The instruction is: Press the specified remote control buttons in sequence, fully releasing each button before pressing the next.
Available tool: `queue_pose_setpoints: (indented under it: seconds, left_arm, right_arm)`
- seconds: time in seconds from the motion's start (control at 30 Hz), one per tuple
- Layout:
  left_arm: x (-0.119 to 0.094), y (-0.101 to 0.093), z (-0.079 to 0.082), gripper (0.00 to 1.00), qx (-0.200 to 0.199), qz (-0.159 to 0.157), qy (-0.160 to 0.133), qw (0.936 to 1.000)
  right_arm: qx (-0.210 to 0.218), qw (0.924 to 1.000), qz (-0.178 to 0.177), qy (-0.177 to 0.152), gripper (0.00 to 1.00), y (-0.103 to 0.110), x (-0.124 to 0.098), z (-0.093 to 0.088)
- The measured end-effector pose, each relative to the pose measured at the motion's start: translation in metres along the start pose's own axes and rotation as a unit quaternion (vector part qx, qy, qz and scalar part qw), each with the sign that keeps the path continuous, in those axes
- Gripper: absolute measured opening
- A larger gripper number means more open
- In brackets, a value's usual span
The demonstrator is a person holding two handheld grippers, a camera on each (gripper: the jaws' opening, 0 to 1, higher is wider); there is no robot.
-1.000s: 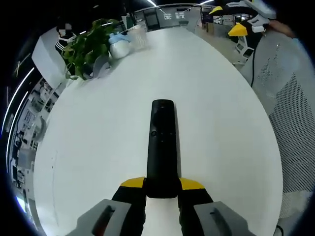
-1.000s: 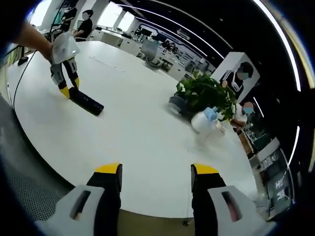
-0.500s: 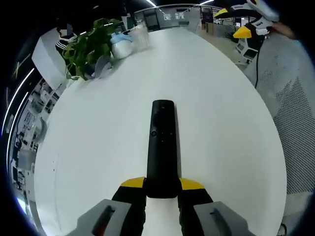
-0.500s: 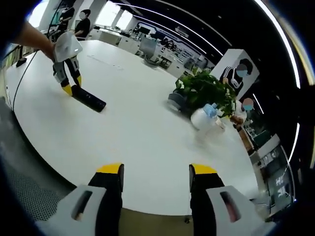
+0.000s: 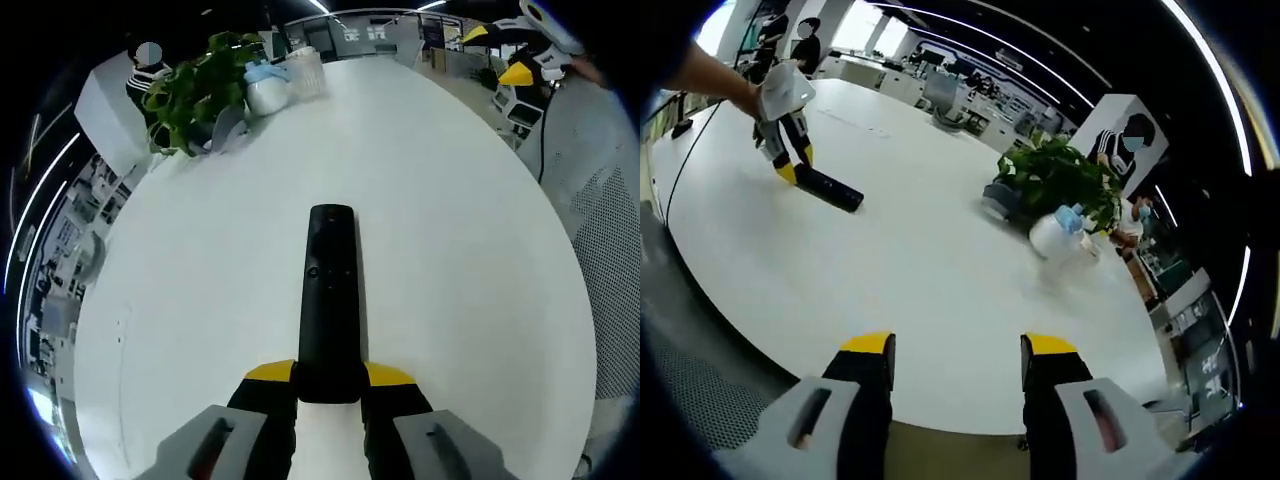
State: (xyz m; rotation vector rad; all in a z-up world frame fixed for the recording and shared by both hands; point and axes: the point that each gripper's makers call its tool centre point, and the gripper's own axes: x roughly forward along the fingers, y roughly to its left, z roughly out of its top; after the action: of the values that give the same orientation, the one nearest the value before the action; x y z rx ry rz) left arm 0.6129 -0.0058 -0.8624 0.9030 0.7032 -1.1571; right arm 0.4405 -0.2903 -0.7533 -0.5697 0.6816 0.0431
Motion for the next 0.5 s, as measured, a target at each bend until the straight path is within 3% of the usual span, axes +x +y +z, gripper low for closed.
queue_pose_setpoints:
  seconds: [0.5]
  left_arm:
    - [0.005,0.02,-0.001,0.24,0.04,0.036,0.01,0.9985]
  right_arm:
    - [0.003,0.9999,0.006,0.011,0.51,0.002,0.001,-0.004]
